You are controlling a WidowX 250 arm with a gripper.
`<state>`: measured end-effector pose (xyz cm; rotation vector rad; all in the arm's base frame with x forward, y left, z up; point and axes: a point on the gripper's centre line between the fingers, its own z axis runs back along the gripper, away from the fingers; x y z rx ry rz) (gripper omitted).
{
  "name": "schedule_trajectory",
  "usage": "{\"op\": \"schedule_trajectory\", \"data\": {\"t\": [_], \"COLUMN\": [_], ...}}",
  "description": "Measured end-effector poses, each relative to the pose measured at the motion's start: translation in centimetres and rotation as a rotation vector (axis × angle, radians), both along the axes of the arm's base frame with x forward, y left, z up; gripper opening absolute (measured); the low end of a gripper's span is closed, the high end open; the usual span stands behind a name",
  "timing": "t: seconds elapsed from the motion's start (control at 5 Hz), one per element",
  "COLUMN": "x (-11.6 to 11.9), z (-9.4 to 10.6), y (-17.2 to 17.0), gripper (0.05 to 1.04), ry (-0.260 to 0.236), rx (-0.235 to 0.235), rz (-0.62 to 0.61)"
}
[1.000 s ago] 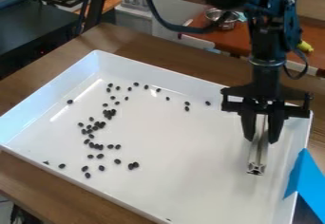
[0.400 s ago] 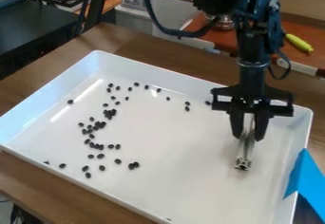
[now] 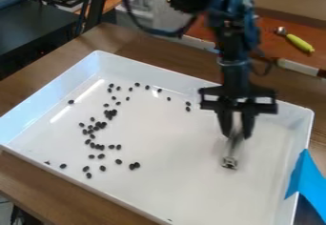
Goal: Sweep into pile
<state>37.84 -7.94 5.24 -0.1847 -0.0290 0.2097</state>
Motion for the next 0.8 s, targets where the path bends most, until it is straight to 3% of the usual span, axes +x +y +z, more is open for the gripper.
{"op": "schedule_trajectory", "data": {"t": [0.8], "x": [-1.1], "z": [0.2], "y": [13.9], "gripper": [0.336], "ry": [-0.013], "rx": [-0.013], "rz": [0.034]}}
